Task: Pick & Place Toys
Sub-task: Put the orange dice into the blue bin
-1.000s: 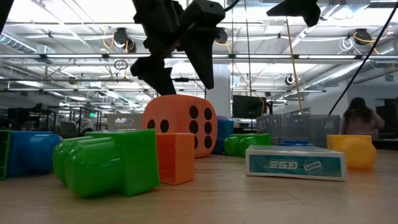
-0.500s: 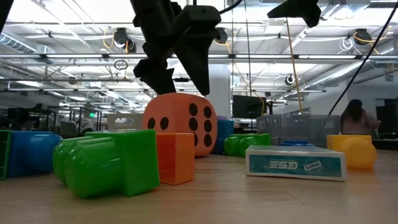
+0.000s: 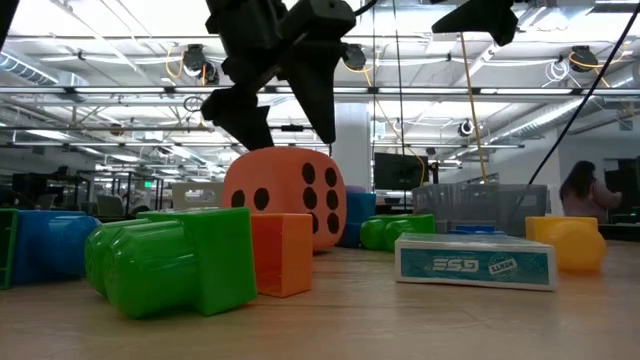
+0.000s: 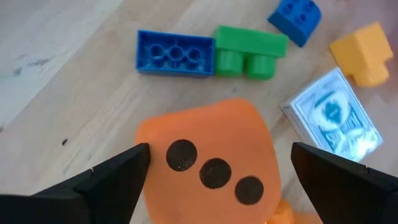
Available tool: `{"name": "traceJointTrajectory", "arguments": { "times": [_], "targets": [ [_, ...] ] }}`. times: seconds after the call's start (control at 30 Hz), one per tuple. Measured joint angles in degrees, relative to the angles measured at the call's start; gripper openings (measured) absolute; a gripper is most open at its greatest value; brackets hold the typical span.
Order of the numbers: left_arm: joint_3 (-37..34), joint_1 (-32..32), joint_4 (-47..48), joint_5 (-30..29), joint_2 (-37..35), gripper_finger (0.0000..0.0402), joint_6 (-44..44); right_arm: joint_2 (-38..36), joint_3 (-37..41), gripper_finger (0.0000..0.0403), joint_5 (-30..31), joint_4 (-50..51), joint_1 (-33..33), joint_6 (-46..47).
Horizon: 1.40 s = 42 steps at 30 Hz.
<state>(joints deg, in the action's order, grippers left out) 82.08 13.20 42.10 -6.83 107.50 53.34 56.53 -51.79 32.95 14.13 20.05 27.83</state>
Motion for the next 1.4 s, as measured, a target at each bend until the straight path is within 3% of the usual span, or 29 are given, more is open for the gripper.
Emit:
{"name": "traceJointTrajectory", "arguments": {
  "times": [0.2,0.57,0.8,1.13,1.4],
  "targets": [
    [0.0,0.0,0.2,-0.5,-0.1,0.0399,7.2,0.0,0.0,0.0212,0.0,1.2,0.0,0.2],
    [0.9,0.0,1.8,-0.4,-0.1,0.0399,12.0,0.0,0.0,0.0212,0.0,1.2,0.0,0.0],
    [1.0,-0.8,1.3,3.5,-0.4,0.0399,14.8,0.0,0.0,0.0212,0.0,1.2,0.0,0.0],
    [4.2,-4.0,5.3,3.6,-5.2,0.0399,-3.1,0.0,1.4,0.0212,0.0,0.7,-0.1,1.1],
    [6.0,-4.0,6.9,1.6,-8.2,0.0399,-27.8,0.0,2.1,0.0212,0.0,0.7,-0.1,2.5]
  ]
}}
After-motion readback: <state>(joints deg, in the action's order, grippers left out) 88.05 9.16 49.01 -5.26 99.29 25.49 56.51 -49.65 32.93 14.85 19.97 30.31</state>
